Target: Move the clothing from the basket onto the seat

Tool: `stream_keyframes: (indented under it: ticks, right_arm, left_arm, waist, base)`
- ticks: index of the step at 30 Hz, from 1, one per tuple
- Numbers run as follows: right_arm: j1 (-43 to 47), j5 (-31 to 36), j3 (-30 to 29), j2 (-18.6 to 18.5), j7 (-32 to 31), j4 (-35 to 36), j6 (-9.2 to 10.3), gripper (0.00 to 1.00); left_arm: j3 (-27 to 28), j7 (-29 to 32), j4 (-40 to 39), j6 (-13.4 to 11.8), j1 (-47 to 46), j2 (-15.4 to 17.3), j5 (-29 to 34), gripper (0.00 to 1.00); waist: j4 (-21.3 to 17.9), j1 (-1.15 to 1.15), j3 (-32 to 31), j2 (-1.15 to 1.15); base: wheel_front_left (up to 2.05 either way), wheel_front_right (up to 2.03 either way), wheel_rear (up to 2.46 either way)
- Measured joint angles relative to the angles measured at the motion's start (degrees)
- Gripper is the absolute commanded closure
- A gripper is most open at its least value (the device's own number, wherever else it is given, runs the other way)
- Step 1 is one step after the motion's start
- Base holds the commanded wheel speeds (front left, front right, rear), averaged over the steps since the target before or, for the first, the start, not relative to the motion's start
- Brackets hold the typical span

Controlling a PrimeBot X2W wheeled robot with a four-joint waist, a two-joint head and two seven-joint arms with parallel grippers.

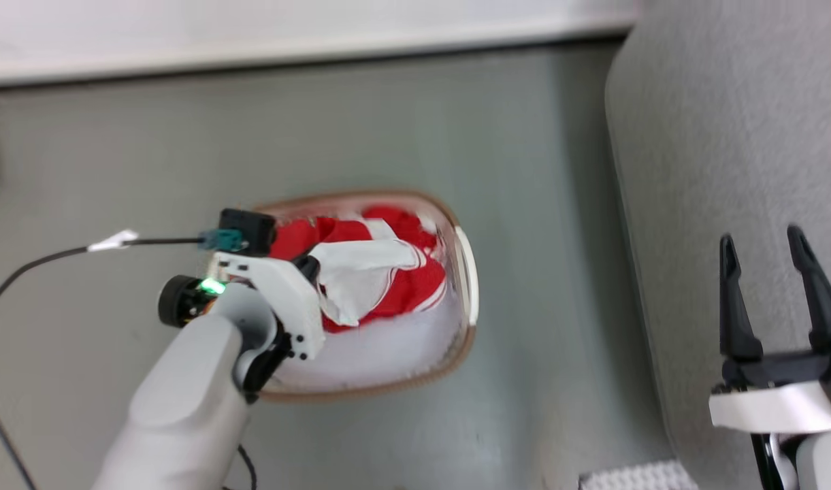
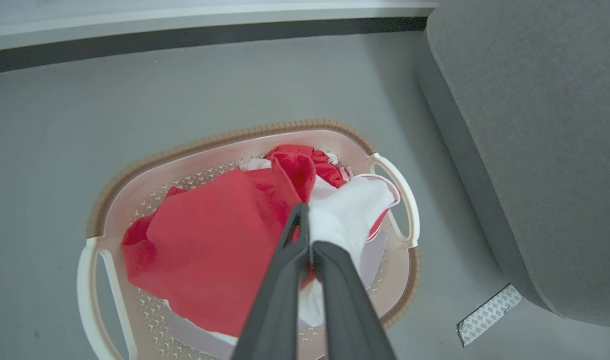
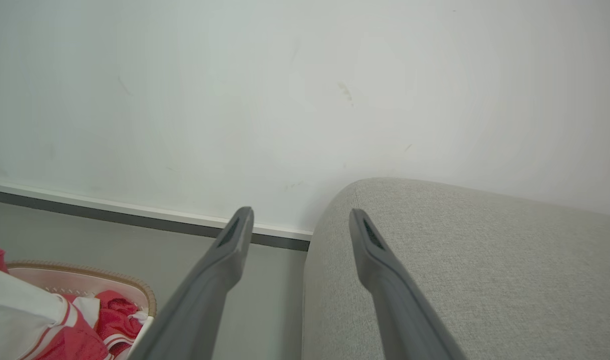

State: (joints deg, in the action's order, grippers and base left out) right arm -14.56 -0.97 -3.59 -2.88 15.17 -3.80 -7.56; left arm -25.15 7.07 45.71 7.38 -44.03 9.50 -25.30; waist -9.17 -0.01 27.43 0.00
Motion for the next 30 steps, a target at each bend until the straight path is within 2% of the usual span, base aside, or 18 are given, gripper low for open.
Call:
stream_keyframes:
  ticks: [2, 5, 10, 17, 21, 30]
  right_arm:
    - [1.4, 0.3, -0.5, 0.0, 0.0, -0.2, 0.00, 0.00]
    - [3.2, 0.6, -0.9, 0.0, 0.0, -0.5, 0.00, 0.00]
    - [5.2, 0.8, -1.0, 0.0, 0.0, -0.9, 0.00, 0.00]
    - [7.0, 1.1, -1.2, 0.0, 0.0, -1.6, 0.00, 0.00]
    - [7.7, 1.2, -1.2, 0.0, 0.0, -1.9, 0.00, 0.00]
    - [11.7, 1.5, -0.8, -0.2, 0.0, -3.4, 0.00, 0.00]
  left_arm:
    - [0.9, 0.3, -4.1, -0.1, 2.0, 1.0, -1.1, 1.00]
    - [2.5, 0.9, -11.1, -1.5, 4.9, 2.1, -2.4, 1.00]
    - [4.9, 2.4, -23.4, -5.3, 10.1, 4.2, -4.2, 1.00]
    - [6.9, 3.5, -37.7, -9.8, 16.7, 5.2, -5.0, 1.00]
    - [7.7, 3.5, -42.3, -11.6, 18.8, 5.4, -5.2, 1.00]
    - [9.4, 1.4, -45.8, -14.6, 22.5, 5.4, -5.0, 1.00]
  waist:
    - [0.6, 0.00, -2.7, 0.00]
    - [1.4, 0.00, -6.6, 0.00]
    - [2.5, -0.01, -12.4, 0.00]
    - [3.6, -0.01, -18.6, 0.00]
    - [4.1, -0.01, -20.9, 0.00]
    - [4.5, -0.01, -25.8, 0.00]
  base:
    - [0.00, 0.00, 0.00]
    - [0.00, 0.00, 0.00]
    - [0.00, 0.00, 0.00]
    - [0.00, 0.00, 0.00]
    - [0.00, 0.00, 0.00]
    - [0.00, 0.00, 0.00]
